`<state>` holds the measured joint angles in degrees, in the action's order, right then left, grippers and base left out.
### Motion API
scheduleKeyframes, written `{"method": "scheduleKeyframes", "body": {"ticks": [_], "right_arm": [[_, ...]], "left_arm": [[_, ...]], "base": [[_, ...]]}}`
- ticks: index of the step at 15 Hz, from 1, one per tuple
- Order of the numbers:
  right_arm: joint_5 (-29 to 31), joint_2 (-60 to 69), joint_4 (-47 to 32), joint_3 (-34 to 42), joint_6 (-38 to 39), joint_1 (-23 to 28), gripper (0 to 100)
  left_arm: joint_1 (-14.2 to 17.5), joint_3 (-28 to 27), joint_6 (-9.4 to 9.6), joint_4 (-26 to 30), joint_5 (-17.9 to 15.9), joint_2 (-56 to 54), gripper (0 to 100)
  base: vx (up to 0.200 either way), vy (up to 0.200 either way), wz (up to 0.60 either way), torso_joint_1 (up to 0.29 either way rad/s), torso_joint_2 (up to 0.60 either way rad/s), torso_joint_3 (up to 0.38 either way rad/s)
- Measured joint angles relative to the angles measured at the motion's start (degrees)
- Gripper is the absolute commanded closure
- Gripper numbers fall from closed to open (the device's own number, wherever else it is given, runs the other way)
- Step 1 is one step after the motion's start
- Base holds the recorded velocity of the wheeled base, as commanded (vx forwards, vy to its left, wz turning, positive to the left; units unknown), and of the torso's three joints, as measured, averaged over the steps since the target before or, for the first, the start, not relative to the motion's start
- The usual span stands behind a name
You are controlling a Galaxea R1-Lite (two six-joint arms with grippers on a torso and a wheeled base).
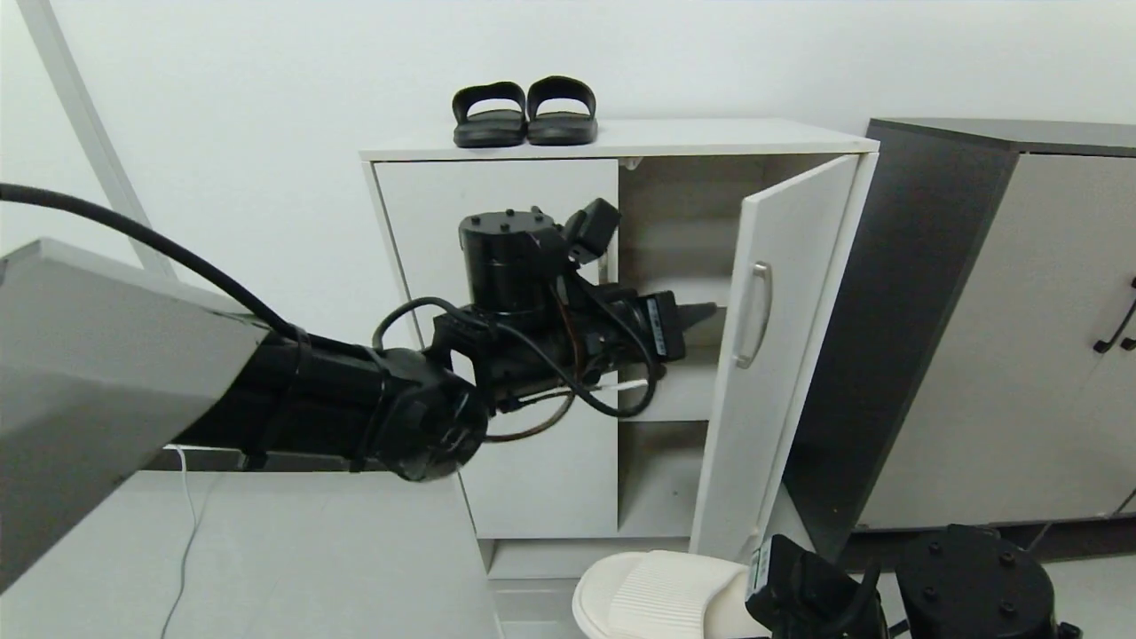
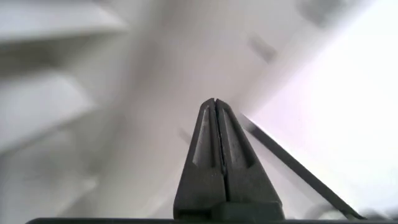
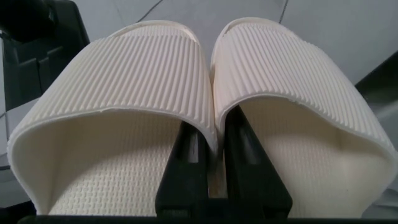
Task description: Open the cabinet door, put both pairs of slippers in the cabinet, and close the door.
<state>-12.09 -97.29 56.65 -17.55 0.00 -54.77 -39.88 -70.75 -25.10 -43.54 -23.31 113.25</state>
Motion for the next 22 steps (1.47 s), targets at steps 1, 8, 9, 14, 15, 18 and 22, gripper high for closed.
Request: {"method": "scheduleKeyframes", "body": {"ticks": [1, 8, 9, 14, 15, 18, 22], "right_arm": [[-0.02, -0.02, -0.07, 0.06, 0.00, -0.07, 100], [0.20, -0.72, 0.30, -0.60, 0.07, 0.83, 100], [0.52, -1.33, 0.37, -1.38, 0.13, 1.91, 100], [18.85, -7.25, 0.20, -11.11, 4.95, 7.49, 100], [23.59, -9.00, 0.12, -13.86, 5.85, 8.23, 100], [38.42, -15.08, 0.12, -23.21, 8.05, 10.70, 100], [48.03, -20.60, 0.09, -30.56, 8.84, 13.93, 100]], "left_arm": [[-1.94, 1.24, 0.04, -1.48, 0.98, -0.49, 100], [-0.20, 3.58, -0.02, -1.67, 1.44, -3.06, 100], [0.96, 4.39, -0.02, -1.54, 1.44, -4.32, 100], [7.80, 11.50, -0.05, 5.34, 2.05, -16.62, 100], [9.47, 12.82, -0.02, 7.31, 2.40, -20.14, 100], [14.32, 16.10, 3.84, 19.90, 7.90, -32.93, 100], [19.74, 21.59, 17.05, 35.06, 32.31, -49.38, 100]], "base": [[0.000, 0.000, 0.00, 0.000, 0.00, 0.000], [0.000, 0.000, 0.00, 0.000, 0.00, 0.000], [0.000, 0.000, 0.00, 0.000, 0.00, 0.000], [0.000, 0.000, 0.00, 0.000, 0.00, 0.000], [0.000, 0.000, 0.00, 0.000, 0.00, 0.000], [0.000, 0.000, 0.00, 0.000, 0.00, 0.000], [0.000, 0.000, 0.00, 0.000, 0.00, 0.000]]}}
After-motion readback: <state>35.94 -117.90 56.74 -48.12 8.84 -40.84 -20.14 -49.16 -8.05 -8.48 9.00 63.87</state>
